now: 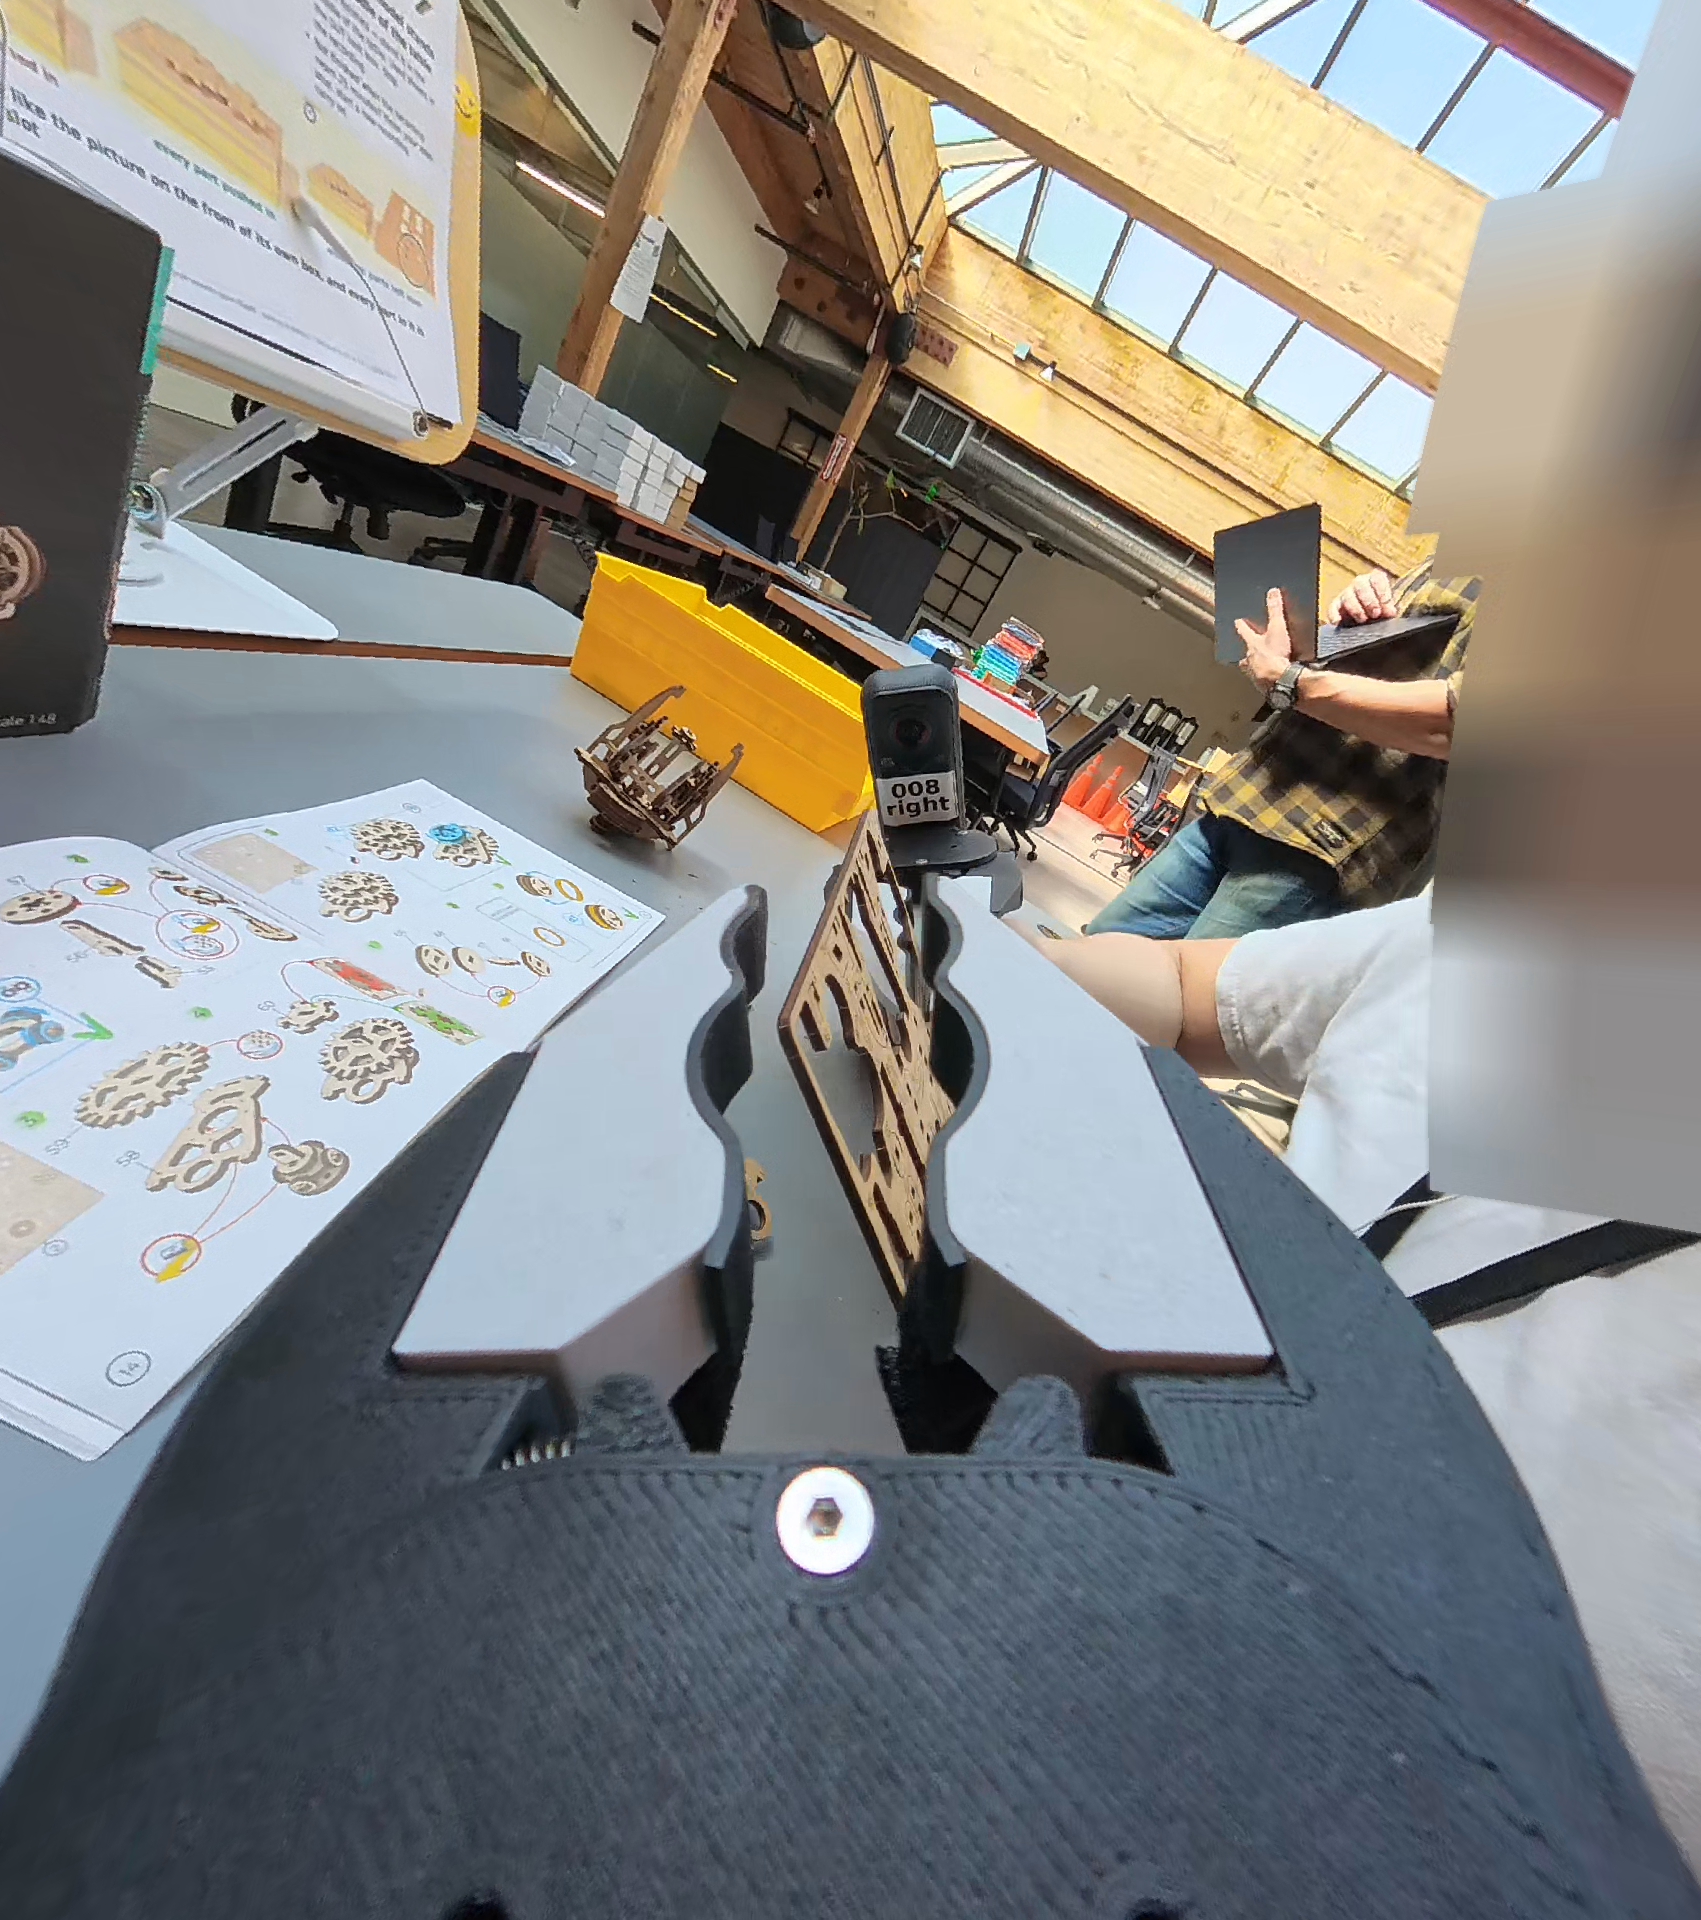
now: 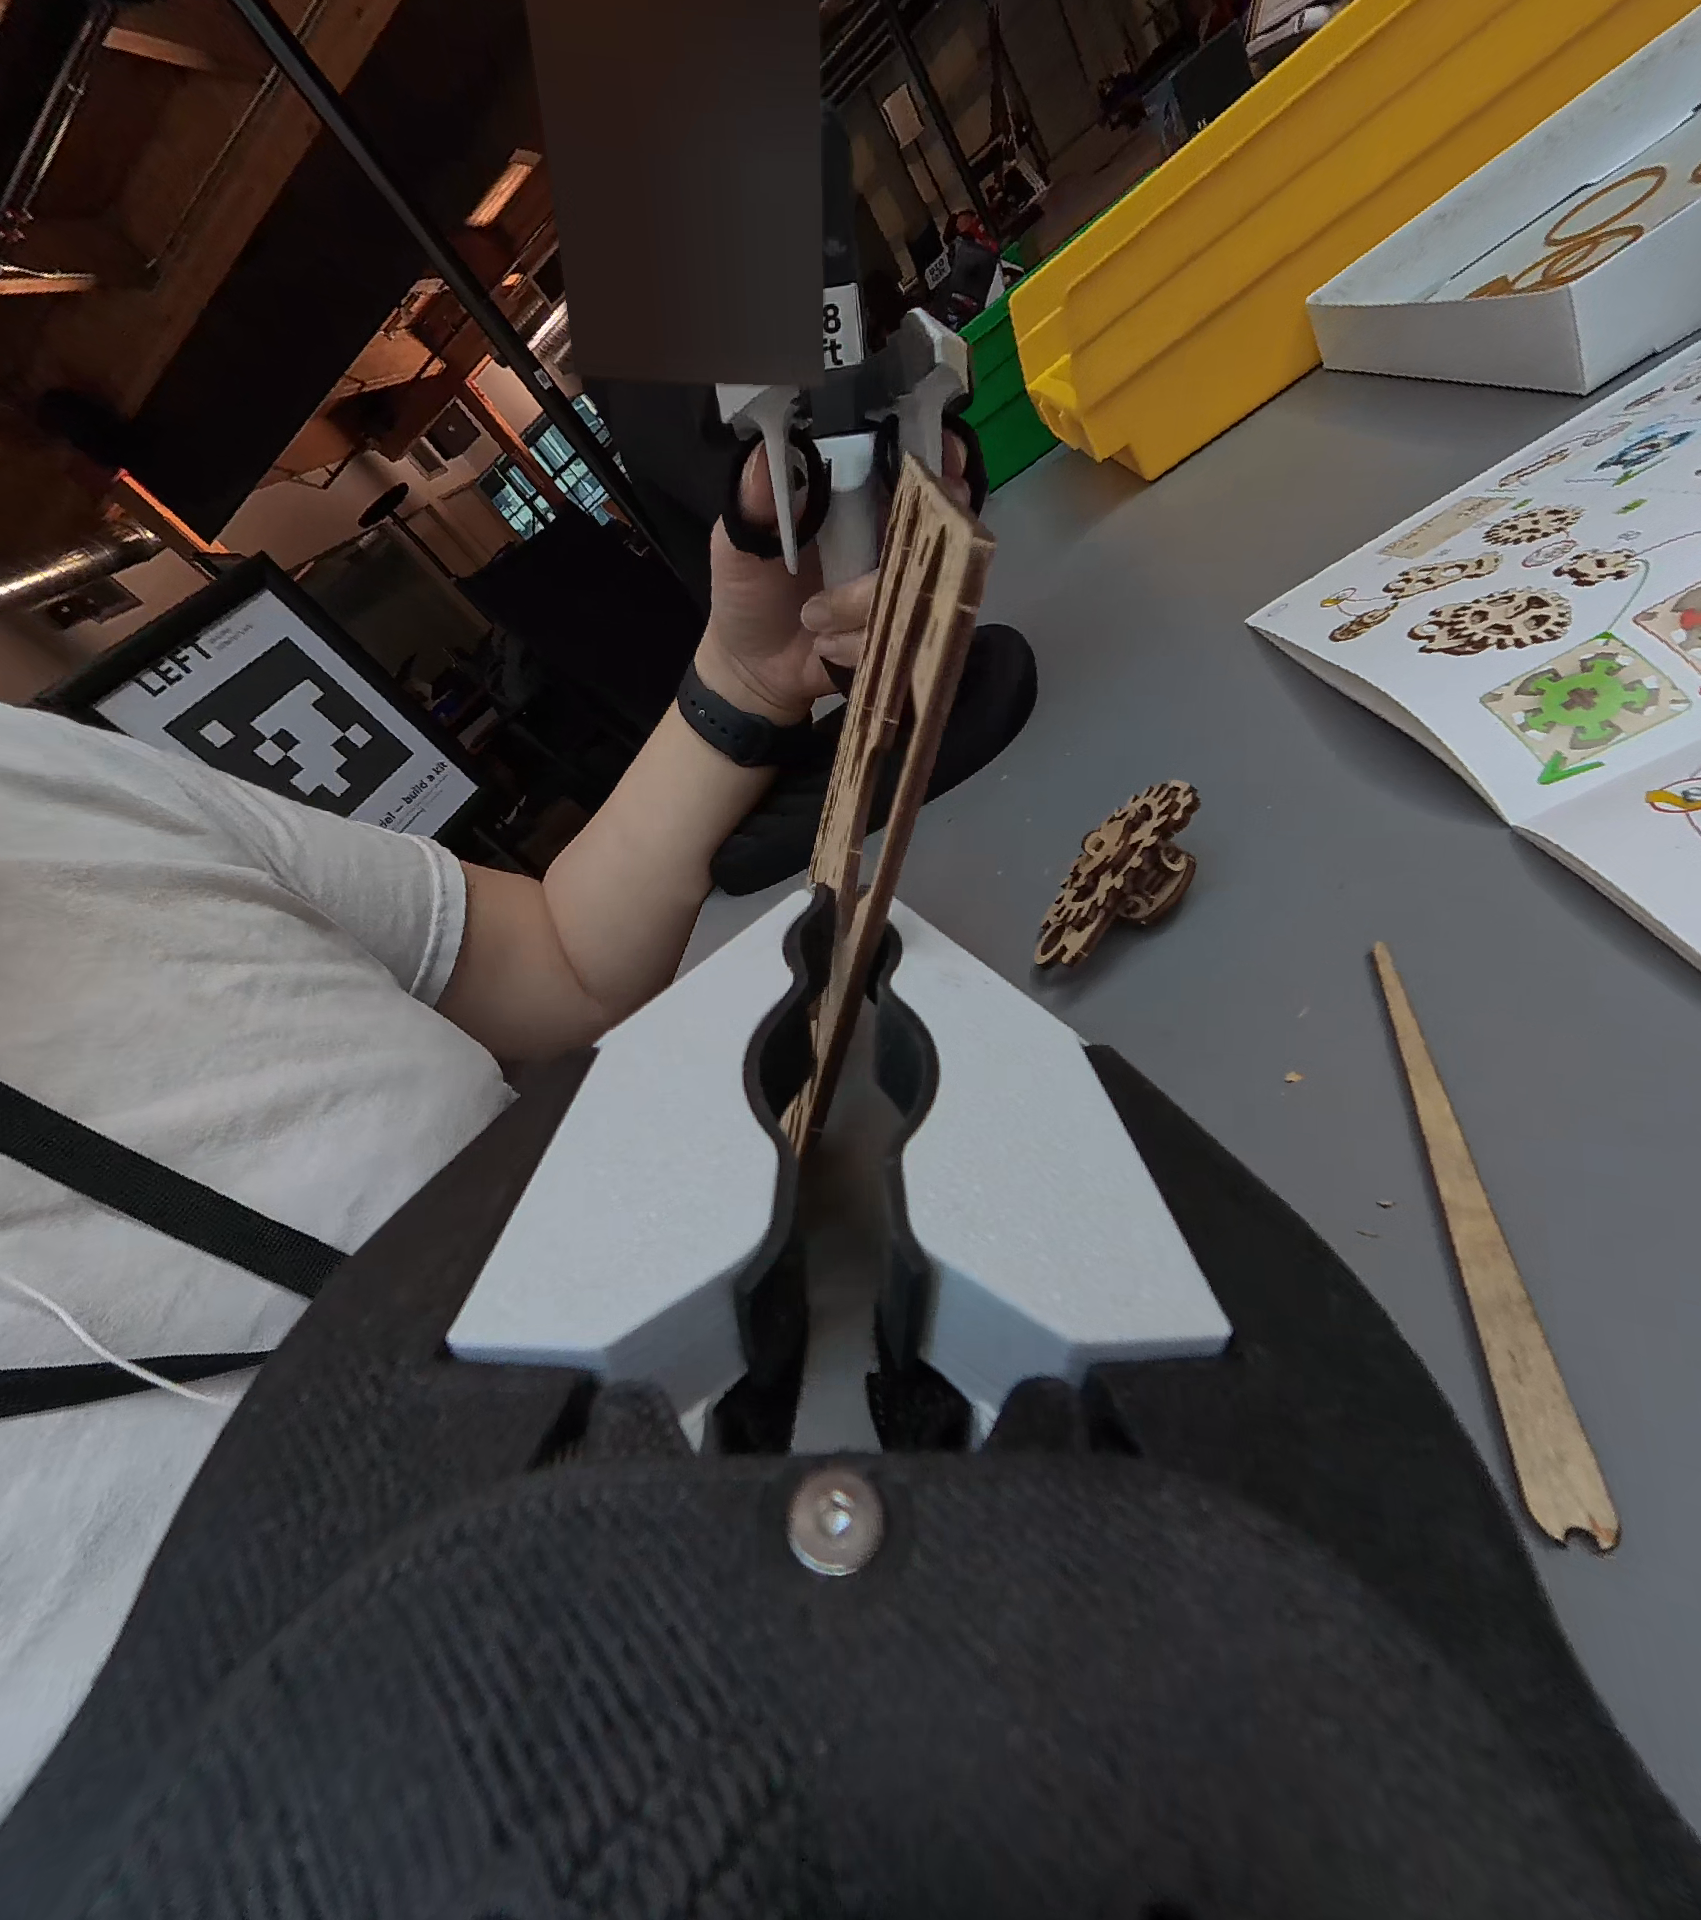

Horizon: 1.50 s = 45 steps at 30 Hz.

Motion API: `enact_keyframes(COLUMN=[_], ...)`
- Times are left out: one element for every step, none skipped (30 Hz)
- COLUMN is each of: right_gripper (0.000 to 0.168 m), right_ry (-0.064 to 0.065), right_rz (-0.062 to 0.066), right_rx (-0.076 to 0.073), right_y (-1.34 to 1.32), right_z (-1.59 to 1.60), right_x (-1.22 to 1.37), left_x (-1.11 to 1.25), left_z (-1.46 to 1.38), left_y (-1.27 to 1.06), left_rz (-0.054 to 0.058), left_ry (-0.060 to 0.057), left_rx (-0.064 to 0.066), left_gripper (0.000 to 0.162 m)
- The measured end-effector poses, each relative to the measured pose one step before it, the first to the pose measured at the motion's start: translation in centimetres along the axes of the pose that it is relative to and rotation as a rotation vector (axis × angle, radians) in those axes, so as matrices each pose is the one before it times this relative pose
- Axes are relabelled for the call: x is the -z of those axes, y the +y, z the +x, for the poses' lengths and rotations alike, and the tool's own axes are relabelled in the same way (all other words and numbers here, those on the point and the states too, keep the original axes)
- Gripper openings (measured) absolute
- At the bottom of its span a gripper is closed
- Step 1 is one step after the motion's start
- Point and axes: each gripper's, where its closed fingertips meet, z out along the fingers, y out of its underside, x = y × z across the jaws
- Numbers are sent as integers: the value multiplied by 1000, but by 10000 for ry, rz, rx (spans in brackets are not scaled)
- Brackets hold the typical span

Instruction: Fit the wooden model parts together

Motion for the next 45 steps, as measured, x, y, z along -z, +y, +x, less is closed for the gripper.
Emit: enact_keyframes(right_gripper=[2, 2, 2, 3, 3, 3, 3, 3, 2, 2, 2, 2, 2, 2, 2, 2, 2, 2, 2, 2, 2, 2, 2, 2, 2, 2, 2, 2, 2, 3, 3, 3, 3, 3, 4, 7, 10, 11, 13, 16, 19, 22, 22, 22, 23], right_ry=[48, 53, 103, 130, 92, 5, -46, -66, -68, -43, -20, 12, 31, 28, -5, -19, -15, -21, -19, -4, -14, -12, -4, 22, 41, 62, 78, 68, 15, -28, -50, -29, -44, -70, 12, 59, 78, 5, -59, -53, -37, -79, -117, -68, 0], right_rz=[-32, -58, -72, -71, -35, 7, 20, 26, 15, -34, -50, -28, -29, -29, -24, -10, 1, -4, -3, -11, -4, -5, -8, 23, 26, 19, 39, 27, -8, -34, -31, -32, -46, -4, -7, -35, -66, -61, -67, -70, -47, -57, -62, -64, -90], right_rx=[113, 122, 167, 188, 186, 176, 180, 196, 208, 197, 188, 165, 124, 131, 115, 99, 107, 100, 91, 78, 56, 39, 27, 46, 77, 123, 215, 262, 205, 91, -3, -32, -19, -39, -23, 16, 104, 197, 156, 52, -14, -64, -67, -29, 1], right_y=[32, 69, 84, 77, 25, -64, -98, -111, -90, -15, 1, -26, -8, 22, 10, -24, -41, -43, -41, -25, -13, -3, -11, -61, -76, -93, -112, -90, -35, 29, 43, 66, 74, 1, 1, -15, 0, -7, 13, 32, 30, 55, 85, 92, 143], right_z=[-15, -11, 37, 51, -36, -194, -299, -338, -317, -255, -181, -98, -40, -36, -77, -100, -89, -83, -79, -26, -22, 7, 19, 41, 59, 67, 46, 21, -41, -56, -54, 1, -15, -66, 57, 114, 87, -94, -199, -189, -139, -177, -209, -134, -22], right_x=[-24, -44, -40, -38, -11, -1, 10, 0, -9, -16, -7, -5, 12, 12, 36, 34, 26, 25, 1, -14, -7, 5, 15, 32, 48, 47, 51, 42, 1, -26, -35, -37, -35, -11, 33, 45, 57, 62, 51, 43, 46, 59, 106, 163, 200], left_x=[-428, -479, -433, -336, -253, -168, -116, -60, -4, 64, 113, 141, 169, 186, 190, 186, 173, 123, 66, 21, -9, -50, -95, -130, -198, -268, -395, -493, -552, -547, -479, -367, -224, -75, 42, 54, 7, -32, -35, -1, 12, 9, 17, 32, 39], left_z=[-81, -255, -291, -207, -12, 148, 175, 121, 53, -6, 55, 195, 259, 205, 138, 90, 18, 57, 186, 299, 364, 274, 189, 123, 26, 64, 252, 276, 180, 146, 220, 184, 26, -11, 20, -10, 10, 89, 141, 95, 92, 107, 63, 7, -7], left_y=[335, 445, 498, 405, 196, -11, -126, -221, -314, -398, -386, -266, -127, 53, 252, 387, 439, 410, 399, 423, 482, 560, 629, 679, 751, 894, 1059, 1078, 938, 752, 567, 428, 273, 86, -46, -33, 3, 8, 34, 9, -16, 7, 26, 14, 17], left_rz=[-205, -291, -319, -256, -136, -50, -60, -99, -82, -15, 37, 59, 70, 50, 1, -42, -64, -72, -80, -115, -140, -166, -189, -210, -255, -370, -501, -526, -451, -349, -253, -188, -106, -6, 61, 49, 18, 4, -8, 3, 17, 16, 21, 34, 34], left_ry=[-139, -306, -367, -330, -199, -45, 48, 90, 85, 78, 123, 210, 236, 178, 103, 41, -35, -45, 13, 81, 118, 70, 15, -11, -65, -52, 26, 5, -64, -64, 17, 29, -31, -26, 25, 7, 7, 24, -1, -60, -71, -34, -16, -4, 13], left_rx=[-119, -220, -350, -375, -279, -154, -62, -8, 20, 26, 44, 99, 185, 231, 198, 124, 85, 83, 118, 145, 133, 137, 143, 125, 125, 96, 7, -41, -58, -62, -63, -61, -43, -19, 30, 35, 11, -64, -144, -181, -175, -144, -87, -20, 20], left_gripper=[35, 53, 64, 69, 70, 68, 62, 58, 55, 52, 50, 48, 45, 43, 44, 44, 46, 48, 50, 51, 51, 51, 51, 51, 50, 48, 46, 45, 43, 39, 31, 20, 12, 6, 5, 4, 3, 3, 3, 2, 2, 2, 2, 2, 2])
